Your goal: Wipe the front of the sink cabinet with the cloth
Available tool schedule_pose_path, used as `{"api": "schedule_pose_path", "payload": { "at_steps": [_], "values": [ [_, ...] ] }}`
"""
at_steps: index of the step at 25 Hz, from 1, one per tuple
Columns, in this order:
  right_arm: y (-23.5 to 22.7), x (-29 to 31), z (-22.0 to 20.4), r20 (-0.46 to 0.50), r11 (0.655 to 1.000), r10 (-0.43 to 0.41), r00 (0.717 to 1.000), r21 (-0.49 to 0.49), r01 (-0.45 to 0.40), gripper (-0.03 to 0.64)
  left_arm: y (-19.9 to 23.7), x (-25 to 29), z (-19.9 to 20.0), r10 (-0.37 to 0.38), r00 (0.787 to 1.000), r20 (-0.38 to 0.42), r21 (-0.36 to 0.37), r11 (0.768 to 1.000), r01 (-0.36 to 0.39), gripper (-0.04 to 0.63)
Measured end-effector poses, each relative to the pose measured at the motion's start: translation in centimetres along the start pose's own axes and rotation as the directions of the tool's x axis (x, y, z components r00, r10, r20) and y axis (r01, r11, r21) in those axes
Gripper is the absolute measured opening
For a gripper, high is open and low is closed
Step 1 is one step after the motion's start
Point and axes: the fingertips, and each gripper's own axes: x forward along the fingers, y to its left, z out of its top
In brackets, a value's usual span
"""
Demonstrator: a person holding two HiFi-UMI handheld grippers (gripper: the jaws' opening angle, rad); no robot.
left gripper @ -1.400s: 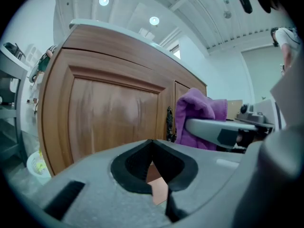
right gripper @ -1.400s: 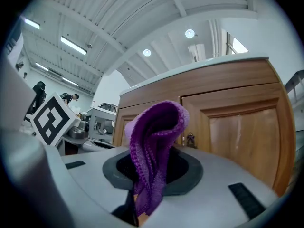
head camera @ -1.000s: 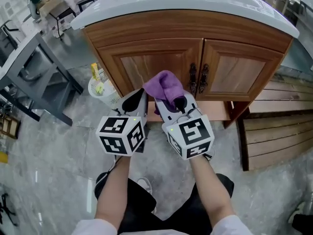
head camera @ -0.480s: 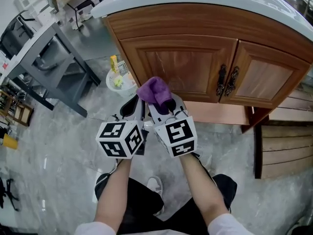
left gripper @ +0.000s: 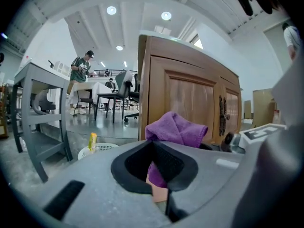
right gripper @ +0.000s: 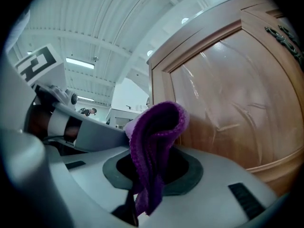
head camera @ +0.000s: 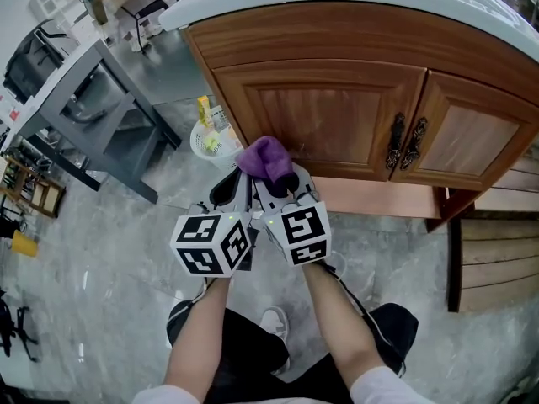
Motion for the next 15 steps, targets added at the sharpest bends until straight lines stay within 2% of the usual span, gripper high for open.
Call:
{"api": "schedule_pose_path", "payload": {
  "at_steps": [3,7,12,15],
  "values": [
    [-0.7,0.1,0.0,0.001,1.0,-0.018,1.0,-0.015,0.018,0.087,-0.5,0.2,-0.1,-0.02,1.0,-0.002,-0.021,1.0,0.02,0.006],
    [-1.4,-0.5,0.2,-0.013,0.998,-0.038,0.999,-0.052,0.038,0.087,-1.0,0.4,0.4,-0.023,1.0,0.003,0.032,0.999,0.023,0.006],
    [-2.7,-1.7,0.3,-0.024,0.993,-0.067,0.997,-0.101,0.065,0.087,-2.2,0.9,0.6,-0.051,0.999,0.007,0.013,0.999,0.051,0.006],
    [-3.6,-2.5,0.3,-0.03,0.988,-0.085,0.996,-0.135,0.08,0.087,-3.4,1.1,1.0,-0.075,0.997,0.014,0.037,0.997,0.075,0.006]
  ]
}}
